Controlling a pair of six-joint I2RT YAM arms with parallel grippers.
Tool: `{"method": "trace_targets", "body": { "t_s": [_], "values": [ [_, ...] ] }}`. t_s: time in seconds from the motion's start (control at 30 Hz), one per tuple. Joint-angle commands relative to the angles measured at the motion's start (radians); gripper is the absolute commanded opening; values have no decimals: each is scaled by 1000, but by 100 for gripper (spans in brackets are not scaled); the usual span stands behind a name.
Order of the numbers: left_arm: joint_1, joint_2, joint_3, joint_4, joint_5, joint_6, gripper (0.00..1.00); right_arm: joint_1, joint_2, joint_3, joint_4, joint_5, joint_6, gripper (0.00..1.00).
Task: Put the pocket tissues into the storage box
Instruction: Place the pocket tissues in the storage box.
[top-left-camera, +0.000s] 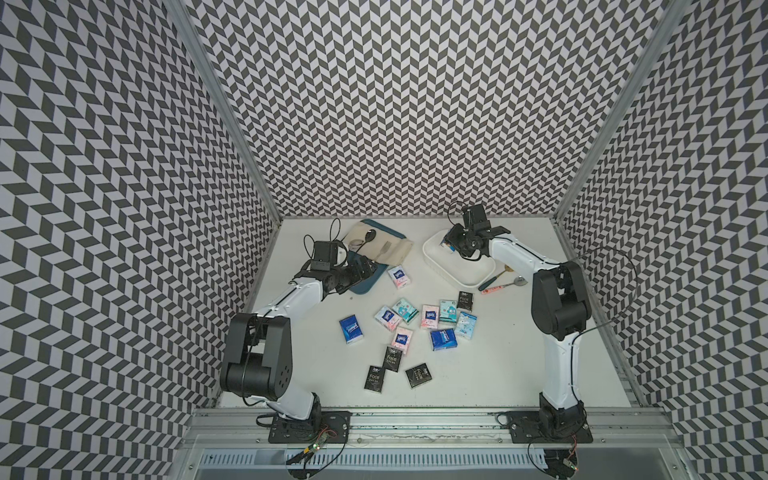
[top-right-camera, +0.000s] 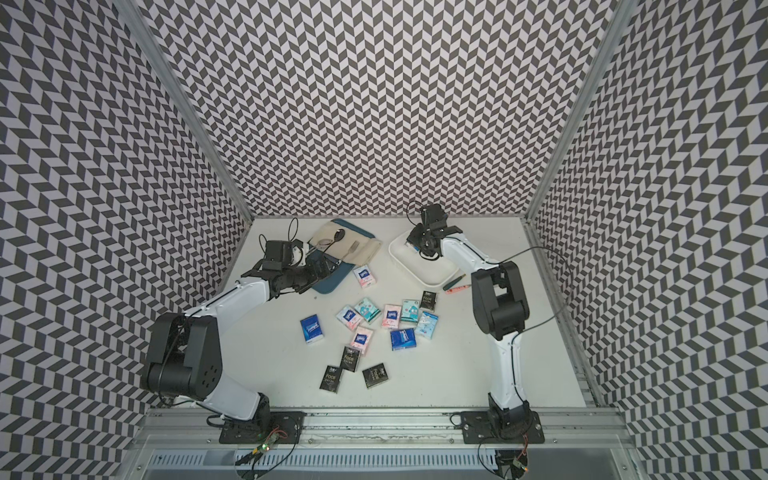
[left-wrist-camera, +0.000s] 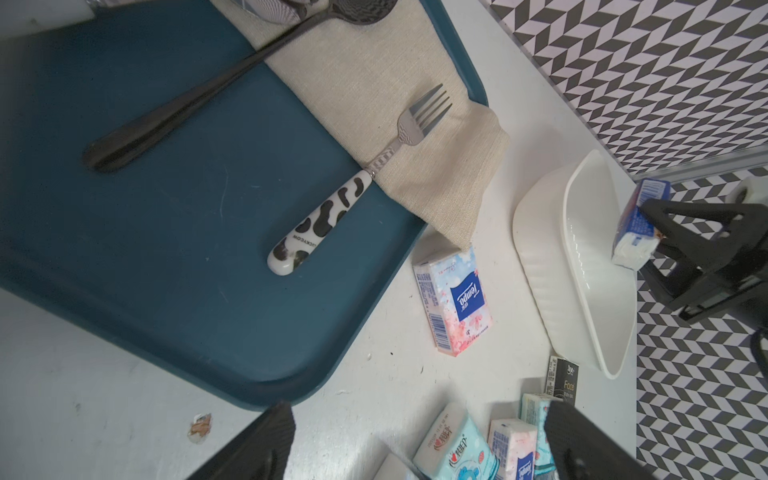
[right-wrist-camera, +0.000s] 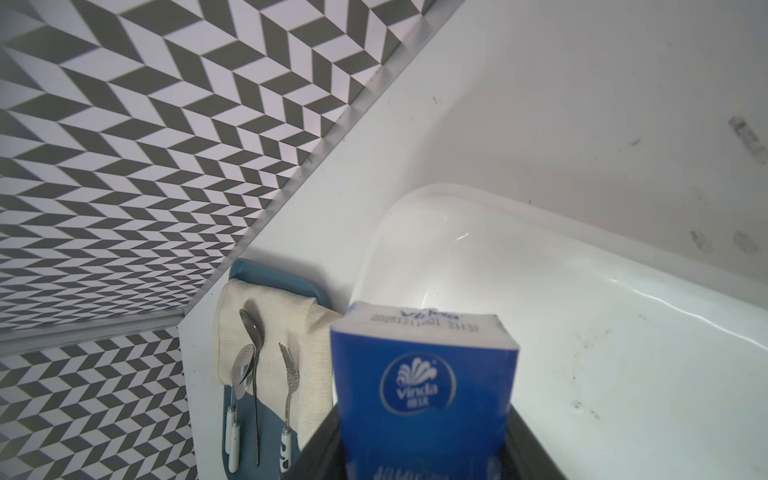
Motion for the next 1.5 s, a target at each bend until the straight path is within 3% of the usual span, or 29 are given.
{"method": "trace_targets", "body": {
  "t_s": [0.0,0.53,0.77,1.0,1.2,1.47],
  "values": [
    [-4,-32,-7,-7,7,21,100,-4,35,32,67,33,106,50],
    [-4,-47,-1,-24,7,22,100,-11,184,161,-4,75,238,55],
    [-3,-52,-2,-24,8,18,100,-15,210,193,-11,62,236,69],
    [-4,-59,-7,-28,5,15,100,-16,184,193,7,43,213,72],
    [-3,-57,-9,-27,6,19,100,-11,58,125,37,59,88,73],
    [5,-15,-5,-15,19,25,100,66,-99,40,15,15,-228,74]
  ]
}}
